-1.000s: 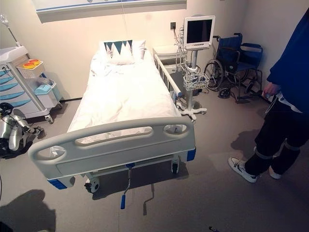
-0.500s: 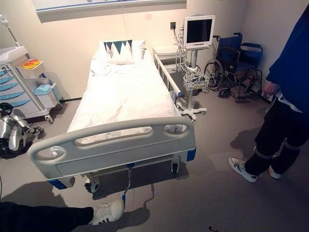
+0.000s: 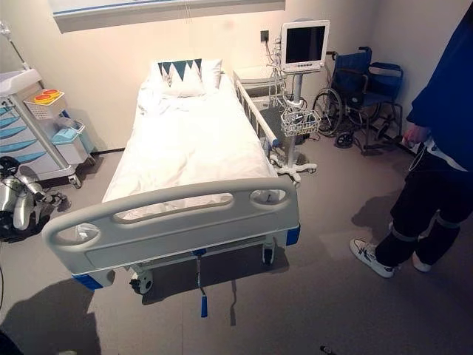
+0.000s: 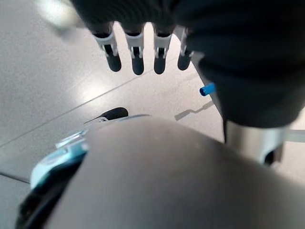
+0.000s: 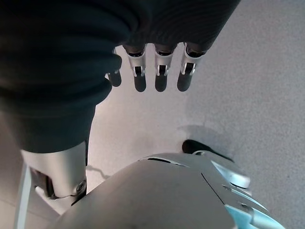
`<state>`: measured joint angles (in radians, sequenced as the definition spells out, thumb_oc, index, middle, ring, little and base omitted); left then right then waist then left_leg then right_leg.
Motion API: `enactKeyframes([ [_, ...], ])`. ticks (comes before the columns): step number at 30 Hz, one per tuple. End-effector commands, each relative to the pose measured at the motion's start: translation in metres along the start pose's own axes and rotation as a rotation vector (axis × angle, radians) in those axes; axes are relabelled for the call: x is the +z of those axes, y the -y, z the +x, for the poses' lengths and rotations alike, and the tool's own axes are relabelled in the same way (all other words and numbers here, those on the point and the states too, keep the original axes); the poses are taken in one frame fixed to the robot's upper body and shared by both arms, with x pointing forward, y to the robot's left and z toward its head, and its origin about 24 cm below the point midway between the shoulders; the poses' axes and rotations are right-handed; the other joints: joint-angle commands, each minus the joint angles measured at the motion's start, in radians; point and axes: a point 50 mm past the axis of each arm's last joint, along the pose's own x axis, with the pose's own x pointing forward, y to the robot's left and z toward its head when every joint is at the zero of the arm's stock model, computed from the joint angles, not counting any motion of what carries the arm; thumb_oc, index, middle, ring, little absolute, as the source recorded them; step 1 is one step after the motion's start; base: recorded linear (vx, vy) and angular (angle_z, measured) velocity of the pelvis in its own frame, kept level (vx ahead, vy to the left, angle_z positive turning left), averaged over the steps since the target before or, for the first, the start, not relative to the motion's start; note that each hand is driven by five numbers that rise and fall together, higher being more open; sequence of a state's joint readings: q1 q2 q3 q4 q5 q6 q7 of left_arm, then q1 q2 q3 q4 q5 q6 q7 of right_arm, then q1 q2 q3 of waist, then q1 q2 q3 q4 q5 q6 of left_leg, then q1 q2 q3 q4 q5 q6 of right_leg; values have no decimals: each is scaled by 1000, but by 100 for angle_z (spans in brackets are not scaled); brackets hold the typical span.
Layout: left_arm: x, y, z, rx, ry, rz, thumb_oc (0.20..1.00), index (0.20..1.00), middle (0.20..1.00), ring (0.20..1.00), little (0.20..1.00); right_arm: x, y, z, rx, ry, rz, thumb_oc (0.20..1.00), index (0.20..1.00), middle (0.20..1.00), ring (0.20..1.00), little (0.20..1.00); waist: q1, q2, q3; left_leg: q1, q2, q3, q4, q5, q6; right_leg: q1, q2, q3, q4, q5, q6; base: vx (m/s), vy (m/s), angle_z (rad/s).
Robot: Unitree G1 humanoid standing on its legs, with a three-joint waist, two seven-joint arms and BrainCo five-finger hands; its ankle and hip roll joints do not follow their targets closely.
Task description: Raise the hospital bed
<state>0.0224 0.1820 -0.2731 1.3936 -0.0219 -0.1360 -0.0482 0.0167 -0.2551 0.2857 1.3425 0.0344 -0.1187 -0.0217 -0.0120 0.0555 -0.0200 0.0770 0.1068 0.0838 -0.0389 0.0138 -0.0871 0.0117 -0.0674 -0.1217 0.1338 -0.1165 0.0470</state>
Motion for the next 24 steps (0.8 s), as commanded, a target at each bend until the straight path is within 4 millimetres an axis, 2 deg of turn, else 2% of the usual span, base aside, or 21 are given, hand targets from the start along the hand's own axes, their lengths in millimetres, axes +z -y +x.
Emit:
enactKeyframes([
  [1,3,3,1,-15,-6,-89,1000,1000,1000,1000,1000,9,-1,2,17,2,-3,1000,1000,1000,1000,1000,-11,-51,41,40,-49,-7,75,-50,67,62,-19,7,-45,83,48,0,0,0],
  [8,-1,-2,0,13,-19,-110,1000,1000,1000,1000,1000,10,-1,2,16,5,3,1000,1000,1000,1000,1000,-11,-52,43,38,-51,-8,71,-50,67,61,-22,7,-49,85,49,0,0,0],
  [15,1,-13,0,78,-8,-160,1000,1000,1000,1000,1000,15,6,3,-16,23,40,1000,1000,1000,1000,1000,-12,-55,76,18,-51,-8,48,-31,67,31,-25,5,-52,98,51,-27,4,0],
  [19,11,-23,0,131,34,-247,1000,1000,1000,1000,1000,28,17,4,-57,66,82,1000,1000,1000,1000,1000,-14,-59,121,-35,-53,-9,48,-12,67,-26,-27,5,-45,110,51,-127,10,0],
  [22,27,-35,0,181,90,-319,1000,1000,1000,1000,1000,43,28,5,-98,111,102,1000,1000,1000,1000,1000,-16,-61,164,-89,-54,-10,52,7,69,-88,-31,7,-29,123,54,-157,26,0],
  [23,53,-58,-1,244,148,-296,1000,1000,1000,1000,1000,47,34,5,-119,116,96,1000,1000,1000,1000,1000,-25,-61,171,-102,-52,-3,51,12,66,-105,-31,11,-27,129,55,-74,22,-2],
  [24,54,-59,-1,245,150,-296,1000,1000,1000,1000,1000,49,34,5,-120,118,96,1000,1000,1000,1000,1000,-24,-62,172,-103,-53,-3,52,12,65,-107,-31,11,-25,129,55,-92,48,0],
])
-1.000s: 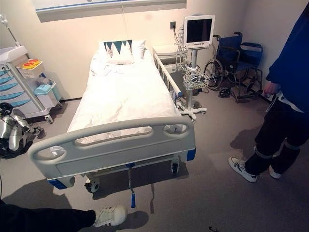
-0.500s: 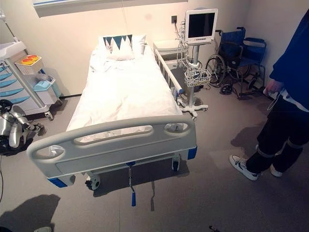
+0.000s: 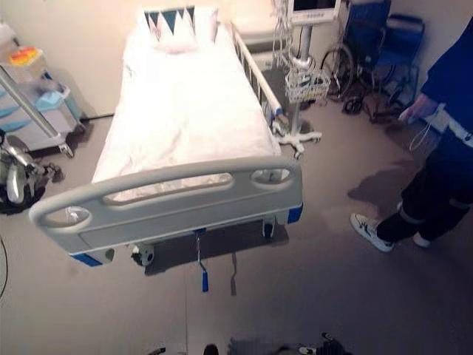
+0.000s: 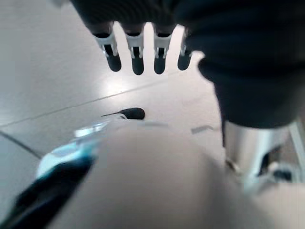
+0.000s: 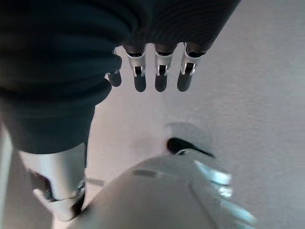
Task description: Raise the hospital bed
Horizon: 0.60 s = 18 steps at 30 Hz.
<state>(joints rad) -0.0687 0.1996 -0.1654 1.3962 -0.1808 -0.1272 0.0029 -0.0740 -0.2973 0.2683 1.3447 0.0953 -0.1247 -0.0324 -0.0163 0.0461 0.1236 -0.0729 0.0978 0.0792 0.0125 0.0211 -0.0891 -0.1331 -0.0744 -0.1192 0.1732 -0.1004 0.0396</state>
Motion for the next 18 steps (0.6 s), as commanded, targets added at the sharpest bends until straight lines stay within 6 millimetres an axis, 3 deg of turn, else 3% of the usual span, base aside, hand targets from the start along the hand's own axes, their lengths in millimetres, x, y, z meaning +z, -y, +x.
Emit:
enactKeyframes([
  [1,49,-13,4,81,145,-130,1000,1000,1000,1000,1000,31,15,5,-70,65,53,1000,1000,1000,1000,1000,-18,-50,50,21,-46,7,-3,16,70,10,-29,13,-64,125,64,-93,46,-3],
  [4,75,-6,4,67,233,-160,1000,1000,1000,1000,1000,43,22,5,-100,103,68,1000,1000,1000,1000,1000,-22,-48,87,-12,-49,15,-8,31,69,-29,-32,21,-65,140,67,-99,47,-10],
  [5,75,-6,4,67,233,-160,1000,1000,1000,1000,1000,43,22,5,-100,103,68,1000,1000,1000,1000,1000,-22,-48,87,-12,-49,15,-8,31,69,-29,-32,21,-65,140,67,-95,42,-7],
  [6,90,-7,3,72,272,-159,1000,1000,1000,1000,1000,54,29,6,-119,129,82,1000,1000,1000,1000,1000,-23,-50,114,-38,-50,19,-10,42,68,-56,-33,27,-68,153,70,-87,41,0],
  [10,103,-13,2,84,300,-159,1000,1000,1000,1000,1000,64,34,6,-136,153,98,1000,1000,1000,1000,1000,-22,-54,138,-58,-51,29,-22,54,67,-79,-35,35,-79,168,72,-51,30,-9],
  [18,150,-24,-6,134,444,-236,1000,1000,1000,1000,1000,89,36,4,-177,259,125,1000,1000,1000,1000,1000,-35,-61,224,-127,-62,45,-26,76,70,-175,-36,64,-61,191,75,-68,47,-11],
])
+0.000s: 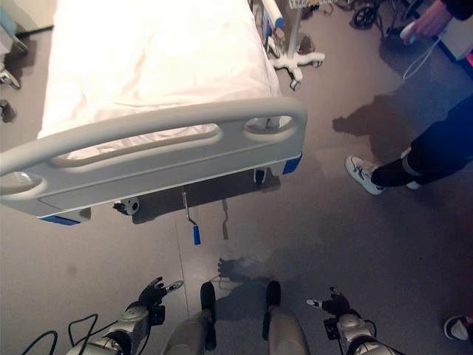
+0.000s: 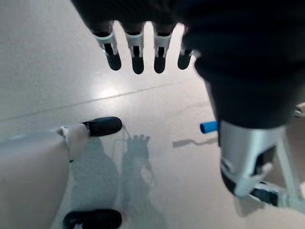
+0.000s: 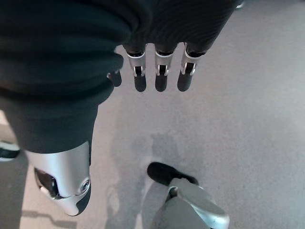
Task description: Raise the hospital bed
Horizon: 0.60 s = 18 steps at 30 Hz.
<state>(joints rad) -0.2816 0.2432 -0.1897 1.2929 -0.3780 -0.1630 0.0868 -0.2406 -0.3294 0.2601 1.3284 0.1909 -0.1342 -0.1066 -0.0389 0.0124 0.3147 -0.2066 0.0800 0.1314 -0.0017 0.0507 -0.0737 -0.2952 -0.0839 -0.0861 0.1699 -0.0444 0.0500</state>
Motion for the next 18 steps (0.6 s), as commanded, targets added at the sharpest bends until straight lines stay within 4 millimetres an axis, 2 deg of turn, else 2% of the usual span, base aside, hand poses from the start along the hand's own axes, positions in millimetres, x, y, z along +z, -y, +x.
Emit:
enactKeyframes([
  [1,40,-4,6,52,120,-78,1000,1000,1000,1000,1000,20,4,2,-42,90,30,1000,1000,1000,1000,1000,-14,-31,40,-2,-44,-5,-12,50,54,-19,-28,32,-59,138,64,-71,16,-9],
  [5,65,-5,8,55,198,-84,1000,1000,1000,1000,1000,30,5,2,-47,140,30,1000,1000,1000,1000,1000,-22,-41,74,-41,-42,3,-8,60,51,-55,-27,41,-65,154,67,-76,22,-7],
  [8,83,-6,8,59,250,-83,1000,1000,1000,1000,1000,31,7,2,-56,151,37,1000,1000,1000,1000,1000,-26,-48,92,-65,-42,4,-5,67,49,-76,-28,42,-66,165,68,-61,5,-14],
  [11,94,-6,8,58,280,-78,1000,1000,1000,1000,1000,33,9,2,-63,163,41,1000,1000,1000,1000,1000,-29,-49,105,-83,-42,0,1,71,47,-89,-29,41,-68,168,68,-53,-1,-1],
  [13,122,-8,6,61,355,-81,1000,1000,1000,1000,1000,36,14,1,-79,179,54,1000,1000,1000,1000,1000,-35,-53,136,-119,-40,0,10,79,44,-120,-32,39,-65,176,67,-82,-4,0],
  [16,129,-8,6,59,375,-79,1000,1000,1000,1000,1000,37,15,1,-81,182,58,1000,1000,1000,1000,1000,-37,-55,143,-129,-40,0,13,81,44,-129,-32,39,-64,177,67,-36,-2,0],
  [17,144,-10,4,62,416,-77,1000,1000,1000,1000,1000,37,17,1,-88,190,62,1000,1000,1000,1000,1000,-40,-56,161,-144,-39,3,20,80,43,-140,-34,38,-60,178,68,-60,-3,2],
  [18,150,-11,3,63,432,-76,1000,1000,1000,1000,1000,38,18,1,-90,195,66,1000,1000,1000,1000,1000,-42,-56,165,-155,-40,5,19,86,42,-148,-34,38,-64,184,69,-70,3,0],
])
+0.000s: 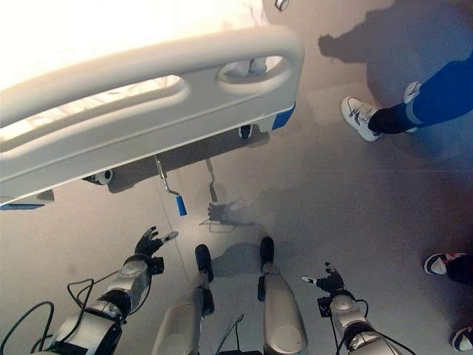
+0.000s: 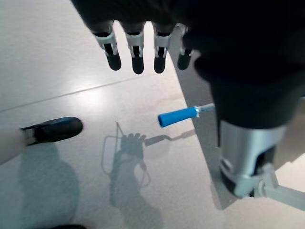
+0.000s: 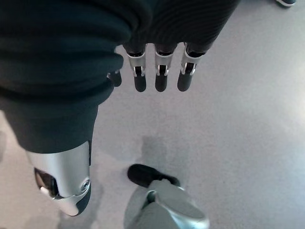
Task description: Raise the hospital bed
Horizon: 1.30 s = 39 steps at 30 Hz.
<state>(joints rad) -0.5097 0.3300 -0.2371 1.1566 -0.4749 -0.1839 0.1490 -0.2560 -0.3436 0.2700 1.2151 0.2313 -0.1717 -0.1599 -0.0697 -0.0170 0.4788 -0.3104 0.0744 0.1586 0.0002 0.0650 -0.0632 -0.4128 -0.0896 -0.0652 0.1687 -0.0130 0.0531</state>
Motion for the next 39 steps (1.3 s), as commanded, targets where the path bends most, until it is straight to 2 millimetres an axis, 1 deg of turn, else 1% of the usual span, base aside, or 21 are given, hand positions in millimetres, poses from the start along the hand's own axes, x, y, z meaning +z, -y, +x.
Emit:
enactKeyframes([
  [1,27,-10,7,44,82,-8,1000,1000,1000,1000,1000,5,15,0,-48,47,18,1000,1000,1000,1000,1000,-13,-26,10,-61,-34,-22,22,69,32,-40,-29,18,-59,152,66,-63,9,-1],
  [5,56,-15,12,56,157,-2,1000,1000,1000,1000,1000,16,16,0,-49,103,38,1000,1000,1000,1000,1000,-24,-30,41,-109,-32,-19,34,74,29,-86,-30,19,-55,159,66,-51,-3,0],
  [8,78,-20,14,73,217,-15,1000,1000,1000,1000,1000,23,16,-1,-46,151,49,1000,1000,1000,1000,1000,-30,-34,41,-161,-32,-15,37,80,29,-137,-29,24,-52,165,66,-23,2,0],
  [11,99,-25,16,89,259,-30,1000,1000,1000,1000,1000,26,15,-3,-41,176,60,1000,1000,1000,1000,1000,-39,-37,41,-205,-33,-12,41,85,27,-179,-29,26,-53,171,69,-5,-6,-3],
  [18,137,-31,18,104,322,-51,1000,1000,1000,1000,1000,32,11,-4,-25,209,66,1000,1000,1000,1000,1000,-56,-45,41,-264,-33,-6,33,90,26,-238,-33,28,-61,183,76,0,1,0],
  [19,137,-31,18,104,322,-51,1000,1000,1000,1000,1000,32,11,-4,-25,209,66,1000,1000,1000,1000,1000,-56,-45,41,-264,-33,-6,33,90,26,-238,-33,28,-61,183,76,0,0,0],
  [20,144,-32,18,103,336,-55,1000,1000,1000,1000,1000,33,9,-4,-14,218,67,1000,1000,1000,1000,1000,-60,-49,41,-275,-32,-5,29,92,25,-248,-34,27,-65,186,77,0,0,0],
  [26,172,-30,16,98,392,-72,1000,1000,1000,1000,1000,34,2,-7,13,250,76,1000,1000,1000,1000,1000,-75,-62,41,-302,-29,-9,20,96,24,-277,-34,23,-69,187,80,0,0,0],
  [33,188,-33,15,103,411,-110,1000,1000,1000,1000,1000,34,-5,-9,40,262,81,1000,1000,1000,1000,1000,-89,-76,41,-330,-27,-2,11,99,22,-313,-32,23,-72,192,84,0,0,0],
  [39,202,-36,13,112,433,-127,1000,1000,1000,1000,1000,36,-7,-10,46,276,88,1000,1000,1000,1000,1000,-99,-89,41,-366,-23,-1,10,102,20,-348,-32,24,-77,199,85,4,-4,-2],
])
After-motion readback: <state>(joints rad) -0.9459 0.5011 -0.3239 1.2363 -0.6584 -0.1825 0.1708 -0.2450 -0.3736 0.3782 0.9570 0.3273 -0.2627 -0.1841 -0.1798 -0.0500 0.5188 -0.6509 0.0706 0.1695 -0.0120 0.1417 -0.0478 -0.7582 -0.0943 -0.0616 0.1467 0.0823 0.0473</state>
